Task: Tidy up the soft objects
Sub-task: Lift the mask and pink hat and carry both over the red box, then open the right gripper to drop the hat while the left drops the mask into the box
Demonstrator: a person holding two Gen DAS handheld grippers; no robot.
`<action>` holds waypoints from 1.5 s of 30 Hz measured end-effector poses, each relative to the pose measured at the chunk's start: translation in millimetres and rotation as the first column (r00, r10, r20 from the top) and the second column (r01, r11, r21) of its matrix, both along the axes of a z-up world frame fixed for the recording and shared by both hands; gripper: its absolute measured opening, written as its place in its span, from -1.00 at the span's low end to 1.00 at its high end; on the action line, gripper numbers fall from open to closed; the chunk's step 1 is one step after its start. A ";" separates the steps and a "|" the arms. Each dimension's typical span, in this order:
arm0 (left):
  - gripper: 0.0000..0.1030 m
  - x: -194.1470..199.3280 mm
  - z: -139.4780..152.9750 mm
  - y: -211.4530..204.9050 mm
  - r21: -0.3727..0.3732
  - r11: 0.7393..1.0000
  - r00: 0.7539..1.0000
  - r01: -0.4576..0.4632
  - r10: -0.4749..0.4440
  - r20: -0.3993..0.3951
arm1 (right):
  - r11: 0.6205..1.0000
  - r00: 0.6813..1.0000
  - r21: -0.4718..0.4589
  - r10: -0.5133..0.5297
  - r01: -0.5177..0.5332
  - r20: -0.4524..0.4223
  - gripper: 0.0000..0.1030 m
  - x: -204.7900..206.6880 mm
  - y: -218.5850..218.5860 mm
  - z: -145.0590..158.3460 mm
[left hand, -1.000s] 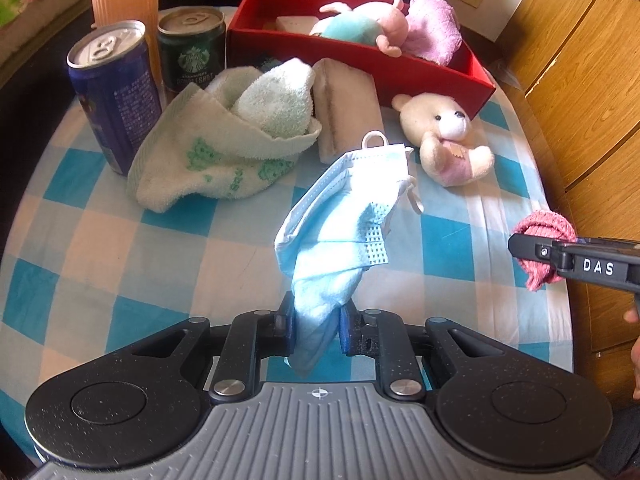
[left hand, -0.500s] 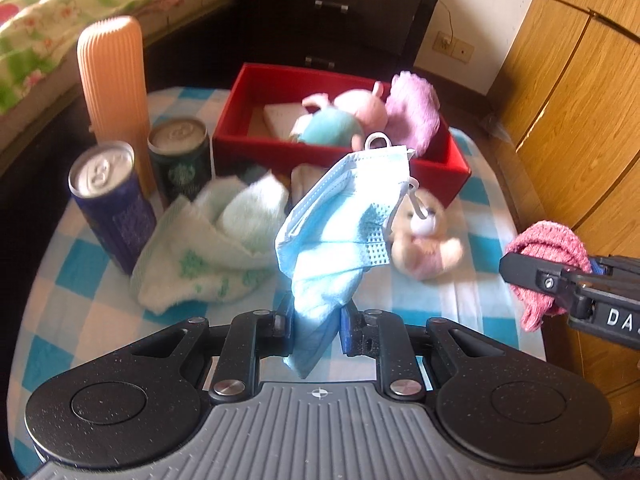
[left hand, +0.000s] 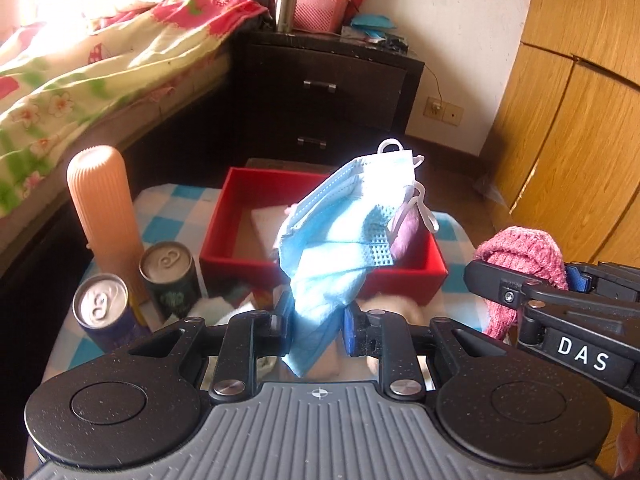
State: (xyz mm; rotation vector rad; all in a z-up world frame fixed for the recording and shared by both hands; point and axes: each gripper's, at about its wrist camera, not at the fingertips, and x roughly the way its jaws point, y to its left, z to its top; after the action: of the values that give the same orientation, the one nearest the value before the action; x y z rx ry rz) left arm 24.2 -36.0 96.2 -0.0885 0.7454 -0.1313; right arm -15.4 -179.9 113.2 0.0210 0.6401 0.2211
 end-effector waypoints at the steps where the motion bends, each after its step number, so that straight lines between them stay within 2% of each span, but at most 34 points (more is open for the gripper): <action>1: -0.55 2.7 0.9 -0.2 0.003 1.000 1.000 -0.005 0.005 0.004 | 1.000 1.000 0.002 -0.003 0.003 0.008 -0.65 2.3 -0.4 1.8; 15: -0.51 48.9 6.5 -7.7 0.010 0.999 0.999 -0.037 0.037 0.039 | 0.999 0.997 0.001 -0.038 0.038 0.070 -0.65 56.5 1.6 12.7; 28: -0.48 84.6 4.7 -10.3 0.031 0.997 0.996 -0.075 0.073 0.053 | 0.997 0.996 -0.022 -0.068 0.069 0.055 -0.65 97.8 -1.2 3.1; 32: -0.47 91.0 3.5 -8.8 0.020 0.996 0.995 -0.085 0.084 0.047 | 0.996 0.995 -0.020 -0.081 0.082 0.056 -0.65 103.6 -3.6 3.0; 45: -0.45 126.3 -13.6 -9.2 0.054 0.992 0.994 -0.113 0.113 0.011 | 0.997 0.996 -0.029 -0.074 0.076 0.057 -0.65 135.8 2.5 -5.6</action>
State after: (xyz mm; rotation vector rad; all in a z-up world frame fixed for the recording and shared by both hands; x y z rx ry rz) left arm 150.5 -45.1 82.6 -0.0783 0.7335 -0.0036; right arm 120.5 -177.4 107.6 0.0091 0.5856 0.1389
